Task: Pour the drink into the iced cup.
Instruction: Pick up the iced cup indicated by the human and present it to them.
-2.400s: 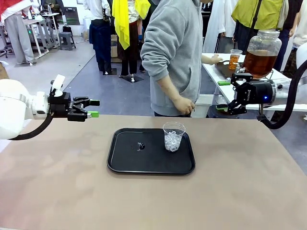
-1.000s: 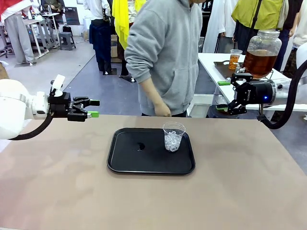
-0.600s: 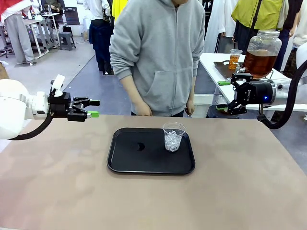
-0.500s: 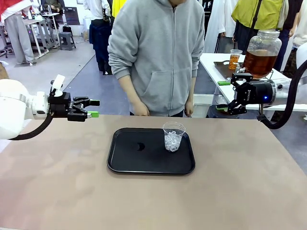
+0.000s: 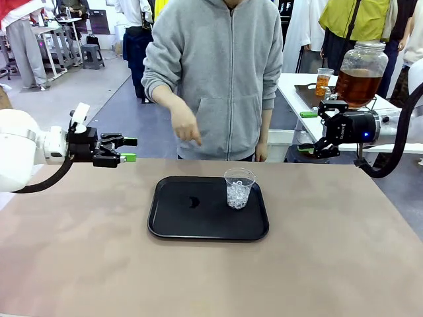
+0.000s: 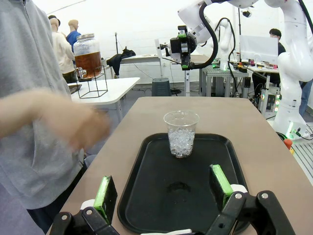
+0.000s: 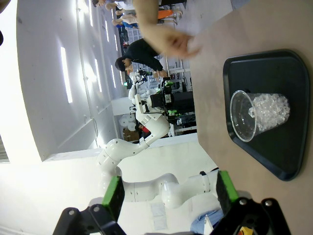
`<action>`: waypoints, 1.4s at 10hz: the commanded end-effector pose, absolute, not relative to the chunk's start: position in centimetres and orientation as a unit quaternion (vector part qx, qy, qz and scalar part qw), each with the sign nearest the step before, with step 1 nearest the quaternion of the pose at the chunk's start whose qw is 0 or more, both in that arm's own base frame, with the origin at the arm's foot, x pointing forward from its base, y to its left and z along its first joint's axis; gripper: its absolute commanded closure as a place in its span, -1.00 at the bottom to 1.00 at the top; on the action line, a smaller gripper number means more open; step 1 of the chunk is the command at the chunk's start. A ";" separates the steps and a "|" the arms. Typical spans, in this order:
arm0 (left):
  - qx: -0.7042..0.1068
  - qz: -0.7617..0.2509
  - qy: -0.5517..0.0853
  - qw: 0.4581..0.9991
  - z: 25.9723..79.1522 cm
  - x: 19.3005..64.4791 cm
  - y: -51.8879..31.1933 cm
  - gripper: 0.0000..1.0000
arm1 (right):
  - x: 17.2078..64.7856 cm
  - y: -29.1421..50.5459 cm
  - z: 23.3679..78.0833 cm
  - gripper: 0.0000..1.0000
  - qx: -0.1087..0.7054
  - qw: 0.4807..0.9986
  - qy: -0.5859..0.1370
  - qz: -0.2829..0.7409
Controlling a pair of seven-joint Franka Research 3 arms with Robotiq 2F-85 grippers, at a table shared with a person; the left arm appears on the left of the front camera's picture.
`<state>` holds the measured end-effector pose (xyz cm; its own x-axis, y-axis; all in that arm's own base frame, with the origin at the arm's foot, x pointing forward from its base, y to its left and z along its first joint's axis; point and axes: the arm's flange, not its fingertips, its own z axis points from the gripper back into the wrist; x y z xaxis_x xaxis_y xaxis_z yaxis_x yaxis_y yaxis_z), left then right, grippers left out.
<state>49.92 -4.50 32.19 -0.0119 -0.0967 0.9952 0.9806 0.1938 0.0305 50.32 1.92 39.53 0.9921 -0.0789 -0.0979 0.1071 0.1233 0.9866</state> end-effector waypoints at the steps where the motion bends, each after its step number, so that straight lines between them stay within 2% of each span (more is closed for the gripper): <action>1: -0.421 -0.477 -0.527 0.564 32.4 50.0 -4.5 -1.00 | 50.4 1.9 39.7 -1.00 0.658 0.750 0.008 -0.063; 14: -0.421 -0.477 -0.527 0.564 32.4 50.0 -4.5 -1.00 | 50.4 1.9 39.7 -1.00 0.658 0.750 0.008 -0.063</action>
<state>49.92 -4.50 32.19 -0.0119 -0.0967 0.9952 0.9806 0.1938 0.0305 50.32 1.92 39.53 0.9921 -0.0789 -0.0979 0.1071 0.1233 0.9866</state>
